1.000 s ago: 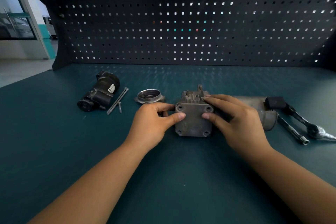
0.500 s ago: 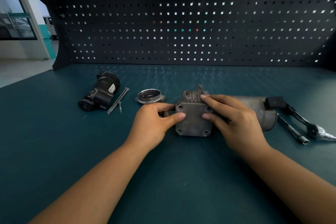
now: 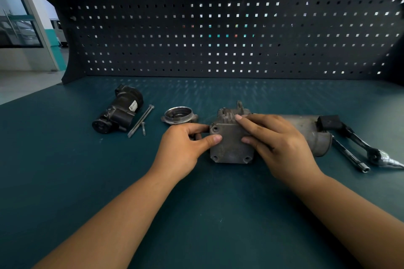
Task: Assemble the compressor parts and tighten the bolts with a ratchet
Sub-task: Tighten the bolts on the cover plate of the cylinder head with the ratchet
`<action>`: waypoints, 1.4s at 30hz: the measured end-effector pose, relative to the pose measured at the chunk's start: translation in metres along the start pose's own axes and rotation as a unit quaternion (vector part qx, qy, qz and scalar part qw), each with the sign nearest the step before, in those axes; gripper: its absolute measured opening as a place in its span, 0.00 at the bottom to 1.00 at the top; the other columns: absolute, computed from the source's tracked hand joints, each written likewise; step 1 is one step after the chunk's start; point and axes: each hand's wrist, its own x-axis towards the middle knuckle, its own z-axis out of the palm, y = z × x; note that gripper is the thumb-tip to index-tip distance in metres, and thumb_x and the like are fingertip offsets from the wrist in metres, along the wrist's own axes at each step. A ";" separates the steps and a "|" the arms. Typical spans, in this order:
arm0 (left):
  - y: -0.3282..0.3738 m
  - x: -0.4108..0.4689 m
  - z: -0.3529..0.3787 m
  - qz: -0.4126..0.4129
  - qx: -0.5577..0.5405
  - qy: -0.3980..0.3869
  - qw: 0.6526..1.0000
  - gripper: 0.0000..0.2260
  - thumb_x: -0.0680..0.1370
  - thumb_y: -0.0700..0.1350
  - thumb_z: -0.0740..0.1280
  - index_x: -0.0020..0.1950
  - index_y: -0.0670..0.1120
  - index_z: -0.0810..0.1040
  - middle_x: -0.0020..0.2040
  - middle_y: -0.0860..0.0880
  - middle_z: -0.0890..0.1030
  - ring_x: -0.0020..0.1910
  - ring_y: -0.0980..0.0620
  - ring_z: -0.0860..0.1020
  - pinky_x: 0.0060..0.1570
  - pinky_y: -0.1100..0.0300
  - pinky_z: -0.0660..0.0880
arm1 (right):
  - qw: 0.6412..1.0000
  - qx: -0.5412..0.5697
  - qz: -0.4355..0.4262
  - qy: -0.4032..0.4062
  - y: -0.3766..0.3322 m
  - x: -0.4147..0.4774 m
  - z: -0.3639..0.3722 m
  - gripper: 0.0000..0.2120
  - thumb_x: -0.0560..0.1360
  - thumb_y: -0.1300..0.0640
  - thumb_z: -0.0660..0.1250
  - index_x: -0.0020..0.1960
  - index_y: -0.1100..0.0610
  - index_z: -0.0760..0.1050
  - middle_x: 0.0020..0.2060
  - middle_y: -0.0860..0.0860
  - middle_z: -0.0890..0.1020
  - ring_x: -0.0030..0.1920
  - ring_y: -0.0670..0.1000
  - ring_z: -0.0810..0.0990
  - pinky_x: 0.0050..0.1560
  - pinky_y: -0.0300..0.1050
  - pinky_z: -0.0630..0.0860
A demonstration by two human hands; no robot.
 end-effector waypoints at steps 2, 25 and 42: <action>-0.001 0.000 0.000 0.002 0.003 -0.001 1.000 0.07 0.69 0.50 0.74 0.37 0.63 0.79 0.25 0.59 0.68 0.25 0.62 0.65 0.27 0.69 0.62 | 1.000 -0.003 -0.002 -0.003 0.001 0.000 0.000 0.16 0.73 0.61 0.67 0.60 0.62 0.77 0.52 0.57 0.82 0.49 0.60 0.81 0.48 0.55 0.78; 0.001 -0.001 0.000 -0.008 -0.002 0.002 1.000 0.06 0.69 0.51 0.73 0.38 0.63 0.79 0.30 0.56 0.70 0.27 0.63 0.67 0.29 0.69 0.66 | 1.000 -0.012 -0.007 -0.006 0.002 -0.001 0.000 0.19 0.71 0.56 0.70 0.60 0.61 0.78 0.52 0.56 0.82 0.49 0.59 0.81 0.49 0.53 0.78; 0.004 -0.003 -0.001 -0.034 -0.004 -0.001 0.999 0.08 0.69 0.51 0.74 0.36 0.64 0.77 0.34 0.53 0.75 0.30 0.62 0.70 0.32 0.67 0.69 | 1.000 -0.011 -0.015 0.019 0.003 0.000 0.003 0.18 0.71 0.59 0.70 0.59 0.63 0.78 0.50 0.56 0.82 0.46 0.59 0.81 0.47 0.51 0.78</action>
